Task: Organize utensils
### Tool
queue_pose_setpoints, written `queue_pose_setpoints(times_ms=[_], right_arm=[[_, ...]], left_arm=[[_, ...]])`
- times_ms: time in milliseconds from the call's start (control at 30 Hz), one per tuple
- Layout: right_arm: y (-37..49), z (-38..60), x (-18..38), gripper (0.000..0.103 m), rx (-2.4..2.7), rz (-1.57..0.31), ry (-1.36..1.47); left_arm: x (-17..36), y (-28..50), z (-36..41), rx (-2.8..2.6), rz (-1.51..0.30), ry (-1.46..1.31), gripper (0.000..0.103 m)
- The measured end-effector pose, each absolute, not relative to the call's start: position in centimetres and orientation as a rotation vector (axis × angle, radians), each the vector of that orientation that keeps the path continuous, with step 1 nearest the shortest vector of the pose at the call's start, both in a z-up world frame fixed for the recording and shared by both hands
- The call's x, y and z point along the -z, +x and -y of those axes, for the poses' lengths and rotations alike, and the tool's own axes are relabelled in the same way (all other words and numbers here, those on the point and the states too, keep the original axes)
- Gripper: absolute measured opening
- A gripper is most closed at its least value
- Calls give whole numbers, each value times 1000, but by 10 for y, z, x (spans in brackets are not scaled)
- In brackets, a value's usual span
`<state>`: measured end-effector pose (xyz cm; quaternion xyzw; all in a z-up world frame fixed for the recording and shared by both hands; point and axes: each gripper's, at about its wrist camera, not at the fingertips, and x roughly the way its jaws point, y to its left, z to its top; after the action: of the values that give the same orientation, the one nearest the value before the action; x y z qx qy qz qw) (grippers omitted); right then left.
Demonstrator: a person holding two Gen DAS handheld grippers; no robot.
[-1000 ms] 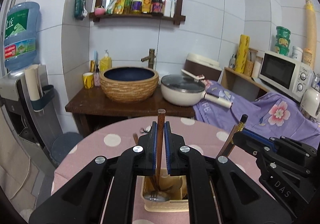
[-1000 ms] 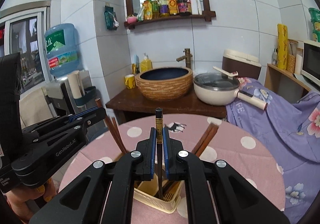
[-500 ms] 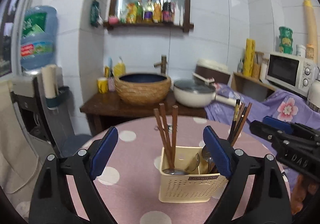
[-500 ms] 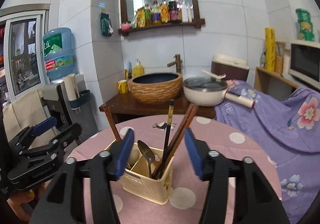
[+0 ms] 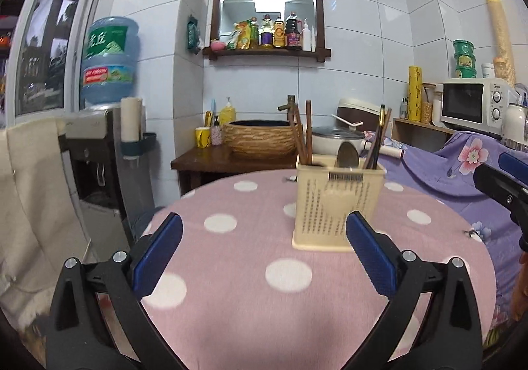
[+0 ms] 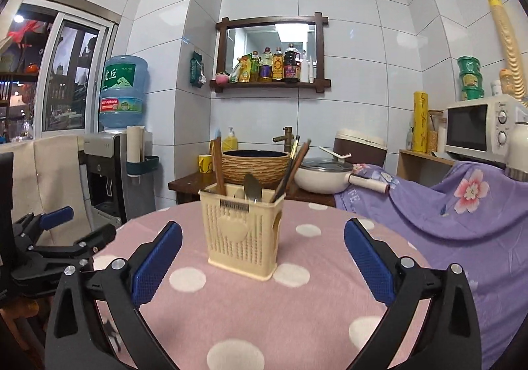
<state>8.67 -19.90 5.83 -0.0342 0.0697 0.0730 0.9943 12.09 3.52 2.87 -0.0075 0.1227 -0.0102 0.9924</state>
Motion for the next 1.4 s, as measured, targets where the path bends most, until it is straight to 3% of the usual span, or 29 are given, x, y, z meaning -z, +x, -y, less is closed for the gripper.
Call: queue_pose_setpoints(times_ms=[267, 500, 1400], right_arm=[[24, 203, -11, 97, -147, -153, -69], [-1, 195, -3, 97, -154, -149, -86], [-7, 194, -7, 97, -159, -146, -90]], left_arm=[[12, 52, -49, -14, -234, -32, 97], [18, 13, -43, 23, -190, -35, 97], [11, 14, -37, 54, -222, -54, 97]])
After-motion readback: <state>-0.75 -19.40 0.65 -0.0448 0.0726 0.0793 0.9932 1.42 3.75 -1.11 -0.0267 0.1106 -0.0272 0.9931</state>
